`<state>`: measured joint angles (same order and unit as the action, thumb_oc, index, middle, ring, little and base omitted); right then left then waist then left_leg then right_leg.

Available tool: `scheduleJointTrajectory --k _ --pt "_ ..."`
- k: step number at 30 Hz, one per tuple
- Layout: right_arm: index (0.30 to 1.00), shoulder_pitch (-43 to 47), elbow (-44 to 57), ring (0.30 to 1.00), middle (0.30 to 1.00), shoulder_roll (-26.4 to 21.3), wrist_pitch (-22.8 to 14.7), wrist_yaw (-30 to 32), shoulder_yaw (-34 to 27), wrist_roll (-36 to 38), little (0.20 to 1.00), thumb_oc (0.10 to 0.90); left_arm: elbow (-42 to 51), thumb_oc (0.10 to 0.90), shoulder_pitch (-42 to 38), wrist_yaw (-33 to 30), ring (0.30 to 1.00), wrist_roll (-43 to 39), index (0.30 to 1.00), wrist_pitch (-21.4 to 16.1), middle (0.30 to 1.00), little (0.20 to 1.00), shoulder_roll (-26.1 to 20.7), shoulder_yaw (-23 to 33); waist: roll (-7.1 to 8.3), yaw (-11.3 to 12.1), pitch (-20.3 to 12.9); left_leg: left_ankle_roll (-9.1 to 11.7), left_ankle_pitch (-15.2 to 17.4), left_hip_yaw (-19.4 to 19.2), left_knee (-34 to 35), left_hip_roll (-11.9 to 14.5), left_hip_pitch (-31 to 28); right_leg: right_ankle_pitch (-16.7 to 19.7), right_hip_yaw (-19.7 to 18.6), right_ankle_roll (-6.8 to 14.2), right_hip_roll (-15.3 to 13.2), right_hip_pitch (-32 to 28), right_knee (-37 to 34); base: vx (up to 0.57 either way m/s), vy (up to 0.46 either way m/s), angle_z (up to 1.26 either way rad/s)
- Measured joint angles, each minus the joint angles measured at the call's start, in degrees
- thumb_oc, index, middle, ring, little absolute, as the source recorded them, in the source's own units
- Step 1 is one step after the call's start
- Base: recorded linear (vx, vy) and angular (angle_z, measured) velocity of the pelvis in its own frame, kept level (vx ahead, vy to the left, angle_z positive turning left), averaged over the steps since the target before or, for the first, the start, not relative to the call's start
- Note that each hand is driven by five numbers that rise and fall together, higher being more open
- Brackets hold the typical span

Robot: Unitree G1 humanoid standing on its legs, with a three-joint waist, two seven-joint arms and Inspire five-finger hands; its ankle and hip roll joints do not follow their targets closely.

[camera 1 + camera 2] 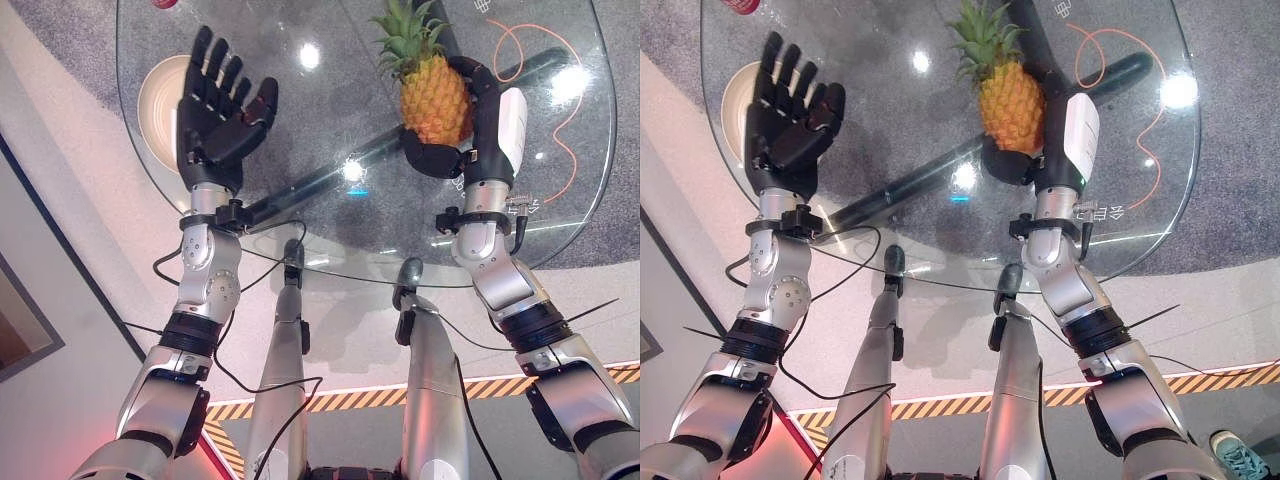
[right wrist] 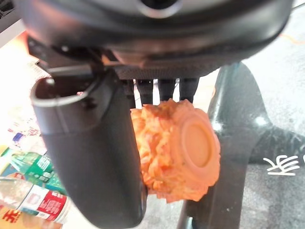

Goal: Pick up the fruit to the plate

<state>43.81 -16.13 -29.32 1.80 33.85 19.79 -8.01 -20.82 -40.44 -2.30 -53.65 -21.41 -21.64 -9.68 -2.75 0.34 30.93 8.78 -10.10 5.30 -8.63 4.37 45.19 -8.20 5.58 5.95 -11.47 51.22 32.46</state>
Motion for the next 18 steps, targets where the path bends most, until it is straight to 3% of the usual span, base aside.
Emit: scheduleJointTrajectory --k 9,18 --pt "0.3 0.1 2.98 0.3 0.3 -0.24 -0.5 -1.29 0.96 -0.88 0.2 0.1 0.04 0.8 -0.52 3.19 0.9 -7.38 0.9 2.3 0.9 0.9 0.91 -1.24 0.0 -0.57 0.0 -0.01 0.0 -0.05 0.03 0.0 -0.01 0.01 -0.02 0.0 0.0 0.01 -0.04 0.0 0.0 0.0" --pt "0.3 0.61 4.27 0.3 0.3 -0.33 -1.08 -1.62 1.89 -2.15 0.2 0.1 0.13 0.8 -0.54 4.05 0.9 -8.61 0.9 2.48 0.9 0.9 1.09 -3.19 0.0 -0.6 0.0 -0.01 0.0 -0.05 0.08 0.0 -0.01 0.01 -0.02 0.01 0.0 0.02 -0.1 0.0 0.0 0.0"
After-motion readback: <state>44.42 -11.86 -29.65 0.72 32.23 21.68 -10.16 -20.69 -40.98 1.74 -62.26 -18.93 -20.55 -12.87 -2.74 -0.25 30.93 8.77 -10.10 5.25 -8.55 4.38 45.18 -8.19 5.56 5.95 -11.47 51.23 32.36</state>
